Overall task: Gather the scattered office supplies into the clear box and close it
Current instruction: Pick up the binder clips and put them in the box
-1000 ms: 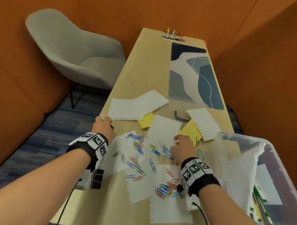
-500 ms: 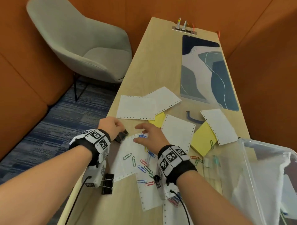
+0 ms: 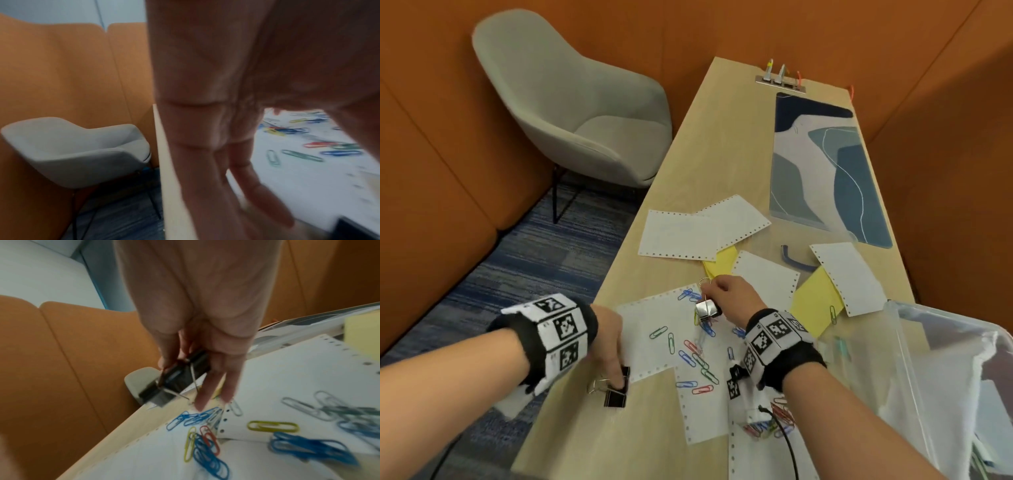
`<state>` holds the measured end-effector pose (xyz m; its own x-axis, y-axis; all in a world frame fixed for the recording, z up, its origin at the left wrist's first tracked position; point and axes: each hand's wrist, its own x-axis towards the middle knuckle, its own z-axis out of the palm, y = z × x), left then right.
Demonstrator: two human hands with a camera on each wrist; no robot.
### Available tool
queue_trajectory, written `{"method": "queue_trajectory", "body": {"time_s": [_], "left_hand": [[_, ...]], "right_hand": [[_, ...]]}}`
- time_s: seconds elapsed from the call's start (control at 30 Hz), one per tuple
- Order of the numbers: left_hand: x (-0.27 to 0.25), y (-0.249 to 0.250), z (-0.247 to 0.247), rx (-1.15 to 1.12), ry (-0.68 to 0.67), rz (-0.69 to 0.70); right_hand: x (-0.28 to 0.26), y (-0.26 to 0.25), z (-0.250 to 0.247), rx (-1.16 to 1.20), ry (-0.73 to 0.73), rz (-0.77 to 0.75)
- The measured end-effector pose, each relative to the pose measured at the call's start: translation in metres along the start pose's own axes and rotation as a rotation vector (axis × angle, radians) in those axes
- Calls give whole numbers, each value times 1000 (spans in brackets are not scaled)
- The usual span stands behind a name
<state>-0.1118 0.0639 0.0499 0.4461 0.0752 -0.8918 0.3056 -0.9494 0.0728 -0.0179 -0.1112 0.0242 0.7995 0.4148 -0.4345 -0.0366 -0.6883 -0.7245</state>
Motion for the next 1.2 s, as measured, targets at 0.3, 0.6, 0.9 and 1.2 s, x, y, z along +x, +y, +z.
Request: {"method": "queue_trajectory", "body": {"time_s": [0.3,0.6,0.9,1.2], "left_hand": [[13,13,31,-108,52,-25],[2,56,-1,-211,186,18],[12,104,21,7,451,82],[-61,169,-55,-534,420,392]], "right_hand": [[-24,1,-35,41,215,39],[-64,5,-81,450,199,149],[-97,25,-124,562,336,189],[-125,30,-172,785,220,88]]}}
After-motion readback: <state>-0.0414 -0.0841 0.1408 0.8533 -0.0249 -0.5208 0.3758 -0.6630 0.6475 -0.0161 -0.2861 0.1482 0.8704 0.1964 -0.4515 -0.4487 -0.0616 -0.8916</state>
